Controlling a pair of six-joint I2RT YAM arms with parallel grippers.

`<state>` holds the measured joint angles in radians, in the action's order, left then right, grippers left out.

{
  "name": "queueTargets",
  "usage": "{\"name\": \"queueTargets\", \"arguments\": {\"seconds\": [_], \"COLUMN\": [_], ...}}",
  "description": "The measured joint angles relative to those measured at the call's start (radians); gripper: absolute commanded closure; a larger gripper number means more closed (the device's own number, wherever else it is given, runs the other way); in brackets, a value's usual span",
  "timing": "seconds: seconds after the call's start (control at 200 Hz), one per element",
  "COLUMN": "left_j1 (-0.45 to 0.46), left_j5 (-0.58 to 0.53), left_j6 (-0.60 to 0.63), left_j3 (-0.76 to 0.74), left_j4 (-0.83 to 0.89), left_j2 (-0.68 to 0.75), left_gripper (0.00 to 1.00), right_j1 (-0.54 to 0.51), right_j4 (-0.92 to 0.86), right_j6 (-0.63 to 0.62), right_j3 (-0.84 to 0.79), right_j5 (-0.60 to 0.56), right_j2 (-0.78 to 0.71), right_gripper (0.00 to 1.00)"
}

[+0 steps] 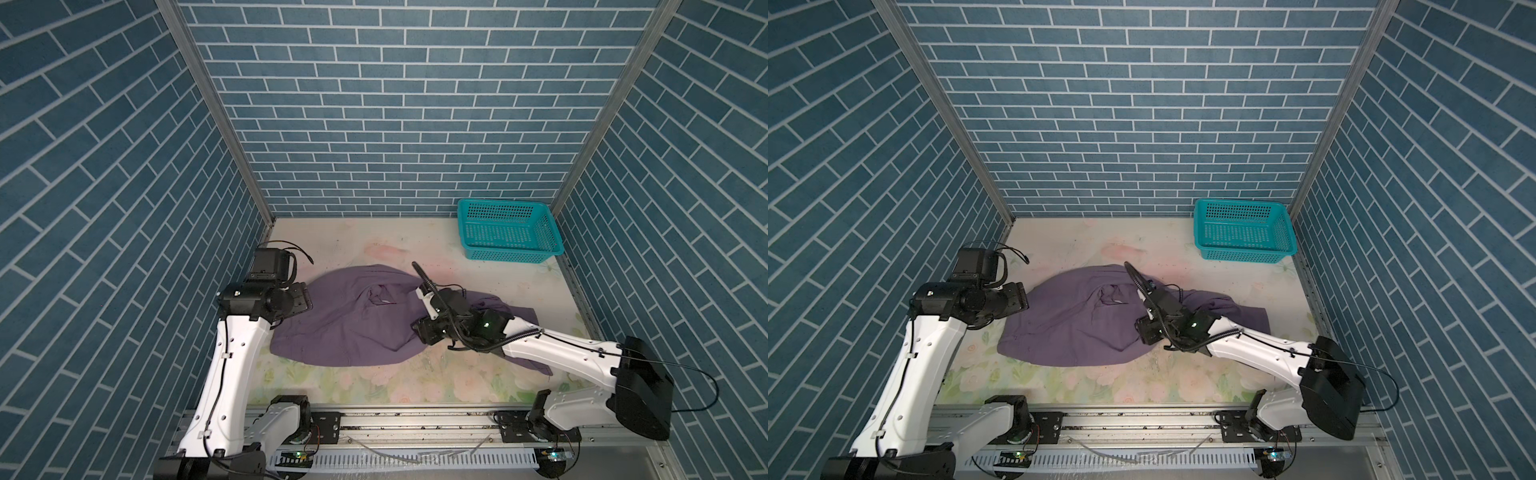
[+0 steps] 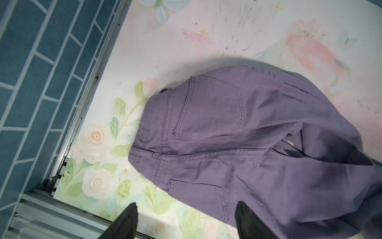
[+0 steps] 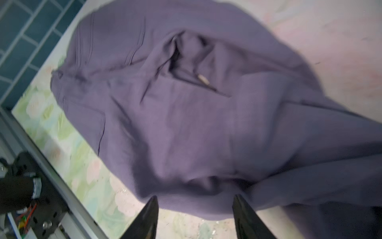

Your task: Fold and stack the trousers

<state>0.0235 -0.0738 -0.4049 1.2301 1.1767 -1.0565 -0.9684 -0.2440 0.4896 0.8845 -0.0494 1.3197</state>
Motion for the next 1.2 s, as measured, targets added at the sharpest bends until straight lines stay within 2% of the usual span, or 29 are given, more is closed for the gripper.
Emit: {"name": "queueTargets", "arguments": {"seconds": [0.105,0.24,0.33,0.435,0.55,0.685,0.925,1.015,1.04,1.1,1.165,1.19,1.2], "left_j1": [0.000,0.000,0.000,0.000,0.000,0.014,0.072,0.082,0.083,0.083,0.079,0.078,0.078], "left_j5": [0.005,0.013,0.016,0.025,0.037,0.050,0.067,0.074,0.075,0.074,0.080,0.085,0.087], "left_j6": [-0.009,-0.012,-0.016,-0.033,-0.049,-0.061,-0.071,-0.081,-0.078,-0.083,-0.089,-0.090,-0.089], "left_j3": [0.011,0.068,0.144,0.232,0.314,0.384,0.436,0.436,0.437,0.441,0.443,0.444,0.444], "left_j4": [-0.012,-0.067,-0.106,-0.144,-0.171,-0.182,-0.210,-0.221,-0.222,-0.225,-0.233,-0.240,-0.241], "left_j2": [-0.057,-0.229,-0.371,-0.518,-0.665,-0.809,-1.011,-1.060,-1.067,-1.083,-1.084,-1.085,-1.086], "left_gripper": [0.28,0.30,0.28,0.21,0.12,0.09,0.10,0.20,0.26,0.51,0.90,1.00,1.00], "right_j1": [0.097,0.187,0.245,0.301,0.330,0.331,0.336,0.338,0.338,0.340,0.343,0.344,0.344], "right_j4": [-0.024,-0.091,-0.124,-0.139,-0.140,-0.141,-0.142,-0.145,-0.146,-0.149,-0.153,-0.156,-0.157], "right_j6": [-0.012,-0.031,-0.043,-0.042,-0.040,-0.040,-0.040,-0.040,-0.040,-0.040,-0.040,-0.040,-0.040], "right_j3": [0.005,0.036,0.076,0.115,0.126,0.126,0.125,0.124,0.124,0.124,0.124,0.124,0.123], "right_j5": [-0.013,-0.027,-0.030,-0.029,-0.029,-0.027,-0.027,-0.028,-0.029,-0.034,-0.039,-0.041,-0.042], "right_j2": [-0.026,0.013,0.051,0.084,0.097,0.101,0.102,0.098,0.096,0.089,0.076,0.071,0.068], "right_gripper": [0.43,0.60,0.65,0.64,0.57,0.49,0.45,0.44,0.44,0.44,0.44,0.43,0.43]}}
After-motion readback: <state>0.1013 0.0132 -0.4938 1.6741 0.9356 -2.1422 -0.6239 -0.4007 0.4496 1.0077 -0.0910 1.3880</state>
